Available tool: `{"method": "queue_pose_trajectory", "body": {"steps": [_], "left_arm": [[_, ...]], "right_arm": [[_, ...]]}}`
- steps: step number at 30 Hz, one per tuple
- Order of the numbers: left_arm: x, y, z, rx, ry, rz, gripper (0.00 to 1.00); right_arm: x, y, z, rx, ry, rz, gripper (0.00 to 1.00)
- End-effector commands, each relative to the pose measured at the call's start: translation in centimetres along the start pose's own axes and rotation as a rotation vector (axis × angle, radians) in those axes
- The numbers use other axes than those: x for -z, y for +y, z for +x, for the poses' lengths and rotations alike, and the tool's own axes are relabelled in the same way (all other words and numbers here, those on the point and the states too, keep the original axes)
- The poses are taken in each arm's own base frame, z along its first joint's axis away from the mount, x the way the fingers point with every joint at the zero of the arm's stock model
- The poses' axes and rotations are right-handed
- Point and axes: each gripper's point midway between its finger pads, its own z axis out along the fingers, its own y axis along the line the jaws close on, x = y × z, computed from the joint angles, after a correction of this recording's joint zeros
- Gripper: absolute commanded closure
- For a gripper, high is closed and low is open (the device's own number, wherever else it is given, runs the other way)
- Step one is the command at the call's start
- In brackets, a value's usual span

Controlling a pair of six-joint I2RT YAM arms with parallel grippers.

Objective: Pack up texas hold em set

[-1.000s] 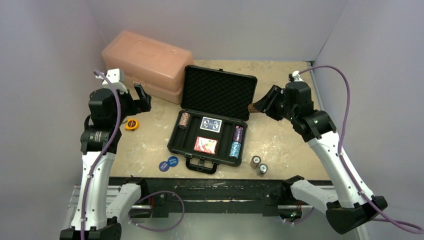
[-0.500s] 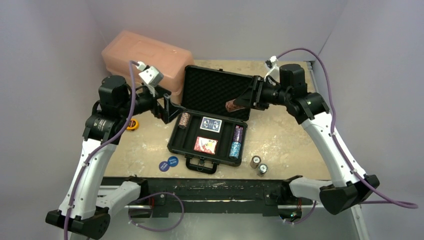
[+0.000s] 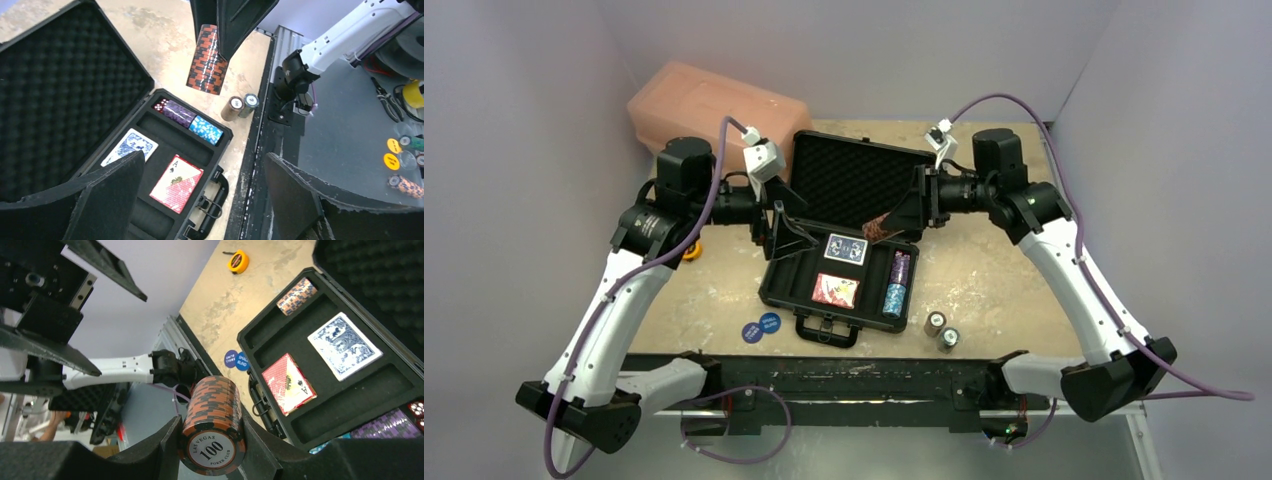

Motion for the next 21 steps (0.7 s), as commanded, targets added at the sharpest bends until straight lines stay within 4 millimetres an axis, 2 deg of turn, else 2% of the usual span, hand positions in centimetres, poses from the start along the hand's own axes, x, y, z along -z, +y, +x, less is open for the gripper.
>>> {"method": "queue_pose_trajectory", "body": {"steps": [1, 13, 21], "left_arm": [[-0.2, -1.9, -0.7, -0.056, -0.012, 0.088, 0.13], [-1.7, -4.5, 0.6, -0.028, 0.021, 0.236, 0.19], [-2.4, -6.1, 1.4, -0.012, 0.059, 0.260, 0.26]], "right_arm": [[0.5, 3.7, 0.0, 0.183, -0.043, -0.179, 1.00], [-0.4, 6.6, 2.5, 0.321, 0.024, -0.282, 1.00], [-0.8, 7.0, 3.7, 0.380, 0.032, -0.288, 1.00]]}}
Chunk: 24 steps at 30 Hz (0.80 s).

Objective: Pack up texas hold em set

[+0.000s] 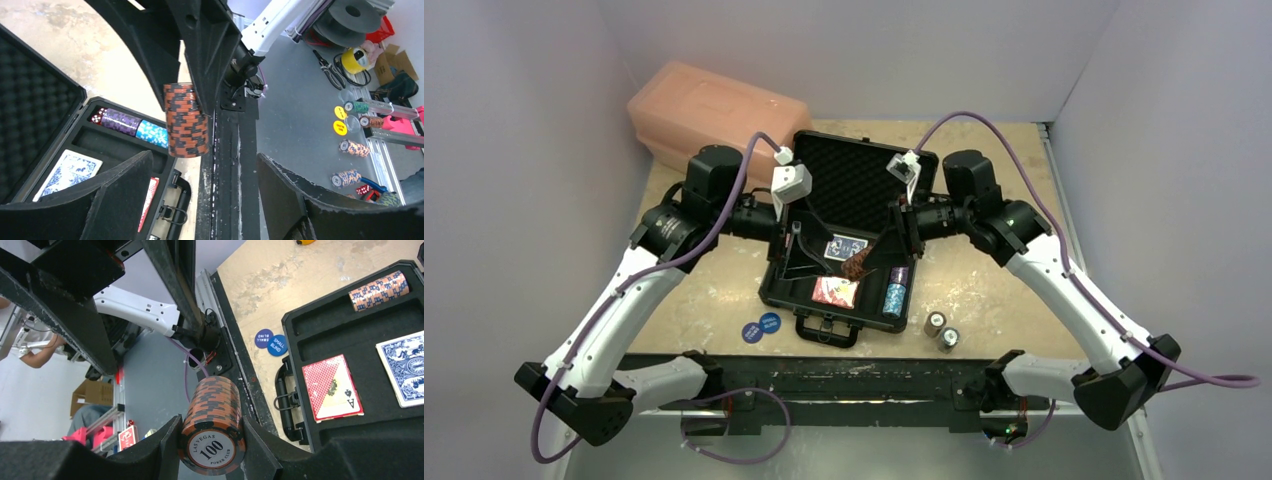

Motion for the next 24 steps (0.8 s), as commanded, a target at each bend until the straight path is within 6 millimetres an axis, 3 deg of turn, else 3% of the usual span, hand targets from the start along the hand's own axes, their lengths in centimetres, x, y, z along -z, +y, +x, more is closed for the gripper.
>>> {"method": "queue_pose_trajectory", "body": {"steps": [1, 11, 24], "left_arm": [[-0.3, -0.9, -0.1, -0.028, 0.003, 0.012, 0.27], [-1.4, 0.0, 0.3, -0.008, 0.027, -0.054, 0.32], [-3.3, -1.0, 1.1, 0.033, 0.057, 0.034, 0.35]], "right_arm": [[1.2, 2.5, -2.2, 0.156, -0.095, -0.040, 1.00], [1.4, 2.9, -1.4, 0.162, -0.094, -0.051, 1.00], [1.3, 3.6, -1.2, 0.177, -0.074, -0.067, 1.00]]}}
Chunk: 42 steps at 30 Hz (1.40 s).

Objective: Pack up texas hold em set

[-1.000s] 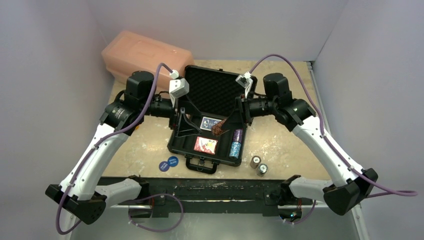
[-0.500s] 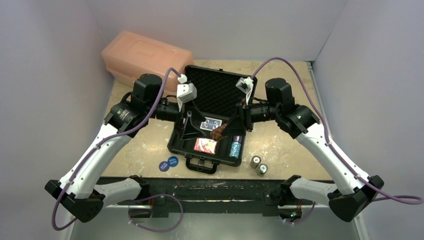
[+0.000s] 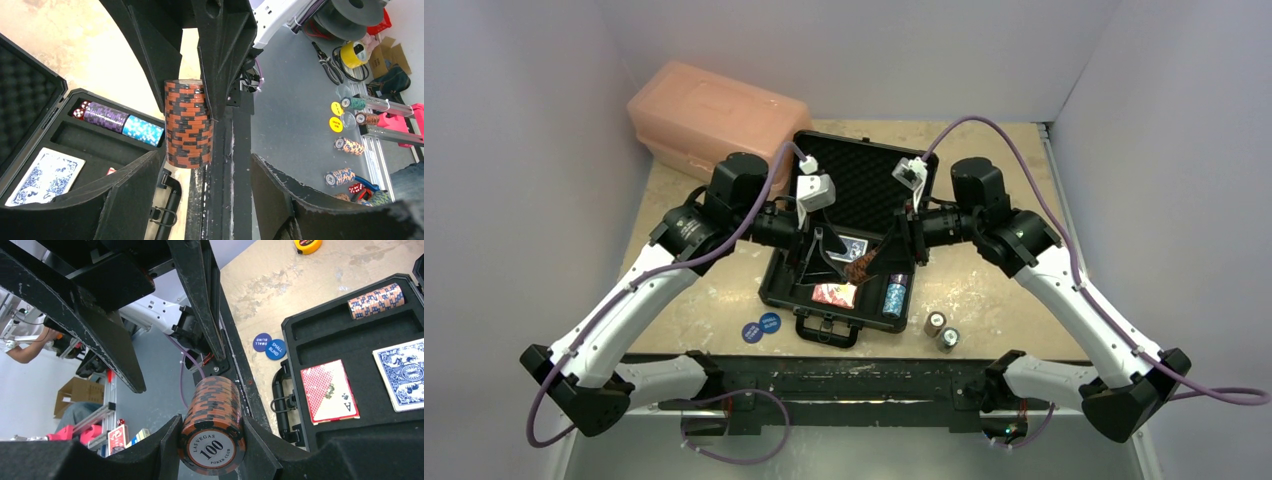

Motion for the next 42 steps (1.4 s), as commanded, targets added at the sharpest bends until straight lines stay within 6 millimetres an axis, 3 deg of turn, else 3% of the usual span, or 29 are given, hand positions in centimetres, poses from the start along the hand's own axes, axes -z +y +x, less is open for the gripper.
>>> {"method": "queue_pose_trajectory", "body": {"steps": [1, 17, 42], "left_arm": [[-0.8, -0.1, -0.2, -0.005, -0.001, 0.025, 0.35], [-2.5, 0.5, 0.4, 0.079, 0.035, 0.017, 0.42], [-4.0, 0.7, 1.7, 0.098, 0.085, 0.043, 0.39]], "right_arm": [[0.6, 2.5, -1.9, 0.107, -0.048, -0.067, 1.00], [0.2, 2.2, -1.6, 0.122, -0.033, -0.073, 1.00], [0.3, 2.6, -1.3, 0.138, -0.031, -0.087, 1.00]]}}
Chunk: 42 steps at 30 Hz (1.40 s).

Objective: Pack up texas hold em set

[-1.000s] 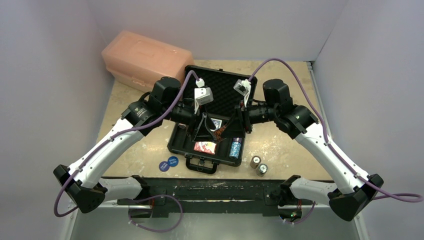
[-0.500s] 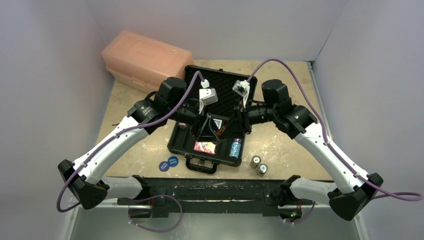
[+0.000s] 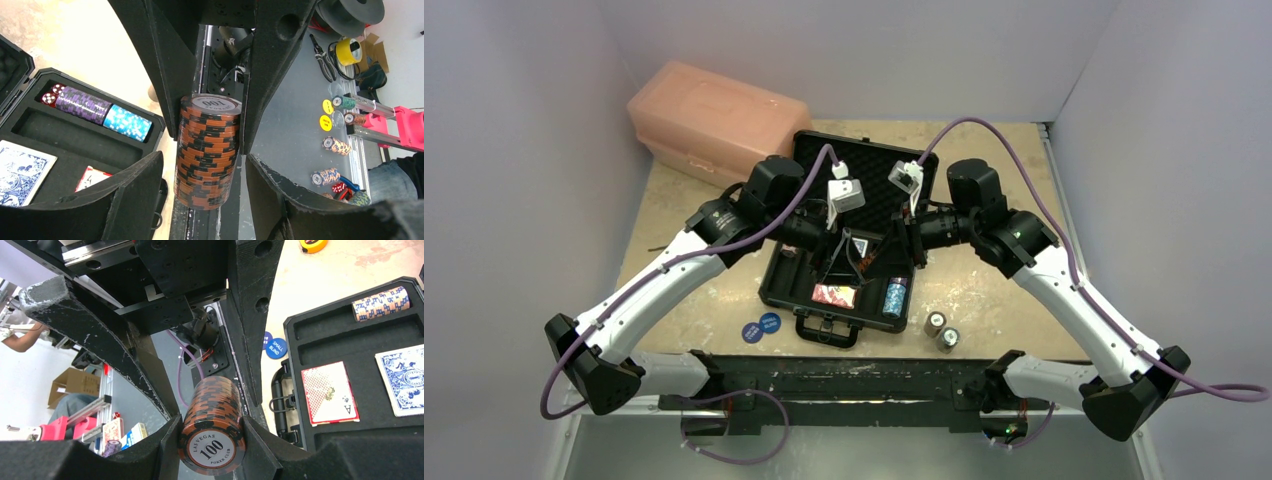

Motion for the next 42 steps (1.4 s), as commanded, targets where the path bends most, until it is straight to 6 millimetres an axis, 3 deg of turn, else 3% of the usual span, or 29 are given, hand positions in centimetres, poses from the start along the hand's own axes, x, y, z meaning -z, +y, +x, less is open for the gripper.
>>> {"method": "queue_pose_trajectory", "body": {"steps": [1, 13, 24, 27, 30, 36, 42], "left_arm": [[-0.2, -0.6, -0.3, -0.027, -0.009, 0.029, 0.39], [-0.6, -0.5, -0.3, -0.051, -0.024, 0.016, 0.46], [-0.7, -0.1, -0.6, -0.063, -0.043, -0.019, 0.98], [-0.7, -0.1, -0.5, -0.060, -0.044, -0.025, 1.00], [-0.6, 0.0, -0.2, -0.055, -0.041, -0.037, 1.00], [-0.1, 0.8, 0.5, -0.043, -0.033, -0.103, 1.00], [0.7, 1.1, 1.7, -0.033, -0.029, -0.161, 1.00]], "right_arm": [[0.7, 2.3, -1.9, 0.098, -0.053, -0.068, 1.00], [0.8, 2.5, -2.0, 0.094, -0.057, -0.076, 1.00], [0.6, 2.3, -1.8, 0.085, -0.054, -0.070, 1.00], [0.6, 2.1, -1.8, 0.080, -0.054, -0.061, 1.00], [0.5, 1.8, -1.8, 0.076, -0.051, -0.053, 0.81], [0.5, 1.5, -2.1, 0.071, -0.058, -0.031, 0.31], [0.8, 1.5, -2.4, 0.060, -0.070, 0.001, 0.04]]}}
